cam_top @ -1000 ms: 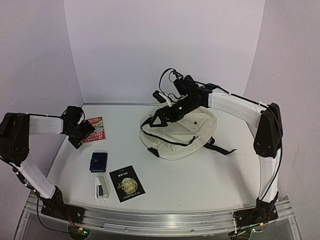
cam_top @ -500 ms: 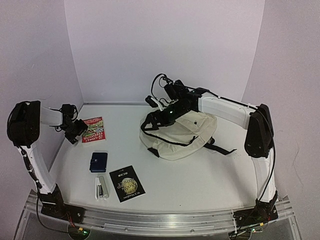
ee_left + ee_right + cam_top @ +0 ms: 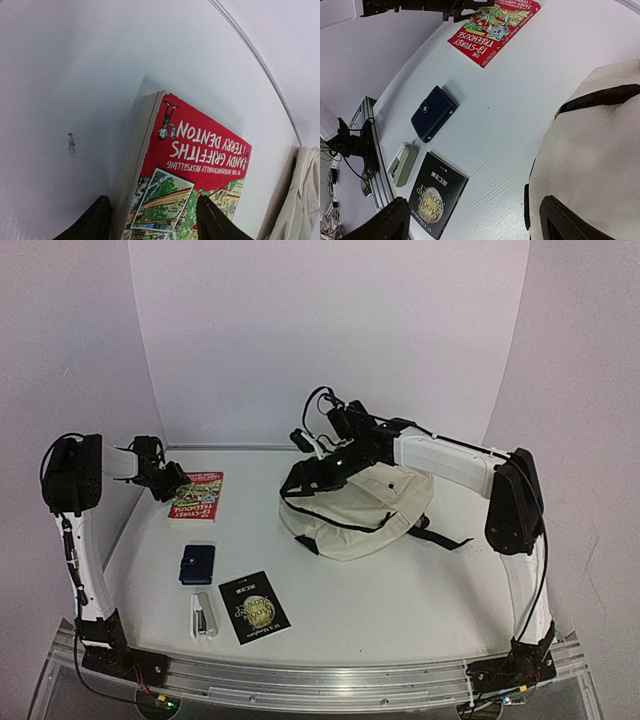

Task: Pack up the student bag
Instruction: Pick up the book from the center of the board.

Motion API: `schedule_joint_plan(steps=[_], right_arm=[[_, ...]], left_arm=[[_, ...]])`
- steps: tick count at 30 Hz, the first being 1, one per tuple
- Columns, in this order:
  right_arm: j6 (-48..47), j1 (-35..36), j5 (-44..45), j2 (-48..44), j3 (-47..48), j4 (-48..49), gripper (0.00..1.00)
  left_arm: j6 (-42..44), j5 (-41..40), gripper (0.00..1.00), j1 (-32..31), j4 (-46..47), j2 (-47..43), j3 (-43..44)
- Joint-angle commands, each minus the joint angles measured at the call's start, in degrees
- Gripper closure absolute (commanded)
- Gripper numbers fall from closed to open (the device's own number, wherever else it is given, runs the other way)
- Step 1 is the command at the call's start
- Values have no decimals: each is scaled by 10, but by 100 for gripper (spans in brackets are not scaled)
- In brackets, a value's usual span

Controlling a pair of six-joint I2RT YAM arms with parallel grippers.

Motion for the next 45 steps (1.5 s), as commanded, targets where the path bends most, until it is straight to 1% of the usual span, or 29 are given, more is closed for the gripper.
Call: schedule_joint_plan(steps=[1, 4, 6, 8, 10, 14, 18, 21, 23, 27, 31, 34, 37, 43, 45], right_arm=[[34, 0, -22, 31, 18, 44, 14], [74, 2, -30, 50, 18, 80, 18], [96, 6, -27, 62, 14, 106, 20], [119, 9, -15, 72, 12, 124, 22], [151, 12, -3, 85, 10, 146, 24], [209, 21, 21, 122, 20, 176, 32], [243, 26, 44, 169, 51, 179, 35], [252, 26, 52, 190, 62, 179, 36], [254, 27, 50, 200, 63, 180, 38], [267, 27, 47, 229, 74, 184, 44], [268, 29, 57, 259, 91, 186, 46], [267, 29, 62, 270, 89, 185, 49], [265, 30, 57, 270, 80, 186, 54], [264, 29, 50, 266, 77, 187, 59], [264, 30, 47, 264, 74, 188, 60]], left_arm=[[73, 58, 45, -40, -52, 29, 15], [92, 60, 50, -76, -66, 31, 19], [89, 59, 52, -94, -66, 29, 11], [70, 66, 55, -108, -47, 22, -5], [32, 71, 56, -113, -21, 11, -33], [-32, 96, 58, -118, 48, -14, -90], [-56, 101, 58, -137, 67, -37, -119], [-57, 98, 58, -159, 69, -60, -139], [-61, 96, 59, -171, 69, -73, -152], [-80, 104, 61, -183, 107, -85, -177], [-99, 114, 61, -191, 141, -94, -197], [-113, 138, 61, -200, 177, -94, -207], [-115, 150, 63, -215, 199, -101, -210], [-119, 158, 73, -247, 247, -134, -223], [-121, 162, 78, -251, 264, -145, -229]])
